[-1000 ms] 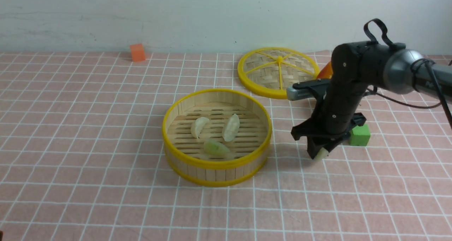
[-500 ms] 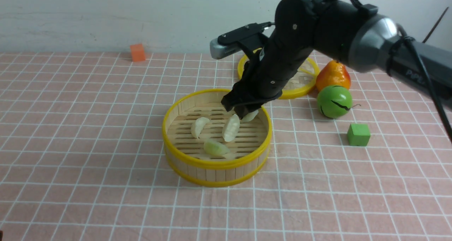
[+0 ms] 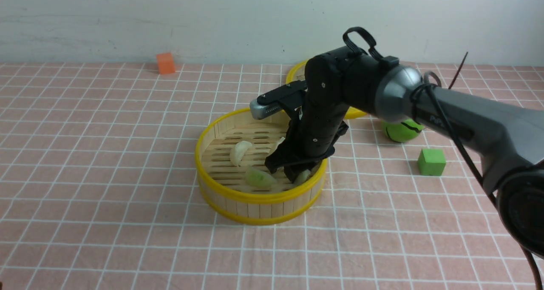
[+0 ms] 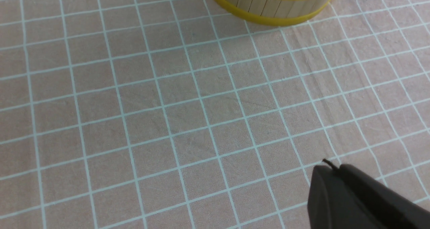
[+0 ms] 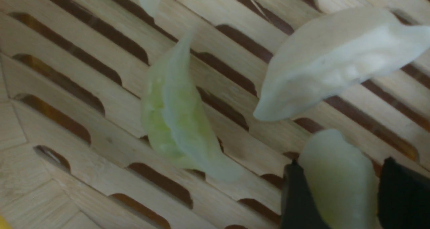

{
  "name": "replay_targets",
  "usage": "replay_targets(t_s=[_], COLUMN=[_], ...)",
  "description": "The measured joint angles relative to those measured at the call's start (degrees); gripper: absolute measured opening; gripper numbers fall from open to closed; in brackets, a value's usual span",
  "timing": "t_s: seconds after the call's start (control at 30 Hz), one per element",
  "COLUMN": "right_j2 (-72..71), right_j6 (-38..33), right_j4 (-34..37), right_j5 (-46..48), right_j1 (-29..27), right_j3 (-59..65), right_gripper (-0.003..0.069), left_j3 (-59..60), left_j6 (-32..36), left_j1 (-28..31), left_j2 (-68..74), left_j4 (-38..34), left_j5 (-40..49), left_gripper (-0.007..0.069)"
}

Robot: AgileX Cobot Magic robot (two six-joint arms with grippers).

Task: Put the dumplings into the steamer on the table with the pink tablecloth.
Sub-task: 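Place the dumpling in the bamboo steamer basket with the right gripper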

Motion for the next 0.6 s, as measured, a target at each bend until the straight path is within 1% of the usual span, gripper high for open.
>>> replay_targets(t_s=[0.03, 0.07, 0.17, 0.23, 0.3, 0.33, 0.4, 0.43, 0.47, 0.53, 0.57, 0.6], right_j2=[0.0, 0.1, -0.2, -1.3, -3.5, -3.8, -7.9, -10.8, -12.0, -16.1, -18.5, -20.9], right_j6=[0.0, 0.0, 0.1, -0.1, -0.7, -0.9, -2.7, -3.5, -3.7, -3.9, -3.9, -3.9], right_j4=[0.0, -0.1, -0.2, -0.3, -0.7, -0.8, -0.9, -0.9, -0.9, -0.9, -0.9, -0.9], right_j5=[0.0, 0.0, 1.7, 5.1, 9.4, 9.8, 13.3, 13.8, 14.0, 14.2, 14.4, 14.6], right_j1=[0.0, 0.0, 0.0, 0.0, 0.0, 0.0, 0.0, 0.0, 0.0, 0.0, 0.0, 0.0], right_j3=[0.0, 0.0, -0.9, -2.0, -3.2, -3.4, -4.1, -4.2, -4.2, -3.7, -2.7, -1.9], right_gripper=[0.0357, 0.0398, 0.0458, 0.0470, 0.0462, 0.0460, 0.0419, 0.0383, 0.0365, 0.0302, 0.0253, 0.0220], left_j3=[0.0, 0.0, 0.0, 1.1, 3.9, 4.3, 9.5, 12.8, 14.2, 17.9, 19.5, 20.8], left_j6=[0.0, 0.0, 0.0, 0.0, 0.0, 0.0, 0.0, 0.0, -0.1, -0.5, -0.7, -0.9], left_j1=[0.0, 0.0, 0.0, 0.0, 0.0, 0.0, 0.0, 0.0, 0.0, 0.0, 0.0, 0.0], left_j2=[0.0, 0.0, -0.1, -0.3, -1.9, -2.1, -5.1, -6.8, -7.9, -9.6, -10.4, -10.9], left_j4=[0.0, 0.0, 0.0, 0.0, 0.0, 0.0, 0.0, 0.0, 0.0, -0.1, -0.1, -0.1], left_j5=[0.0, 0.0, -0.2, -1.6, -4.6, -5.0, -10.6, -14.2, -15.8, -20.6, -23.7, -26.1], left_gripper=[0.0017, 0.0017, 0.0017, 0.0017, 0.0017, 0.0017, 0.0017, 0.0017, 0.0017, 0.0017, 0.0017, 0.0017])
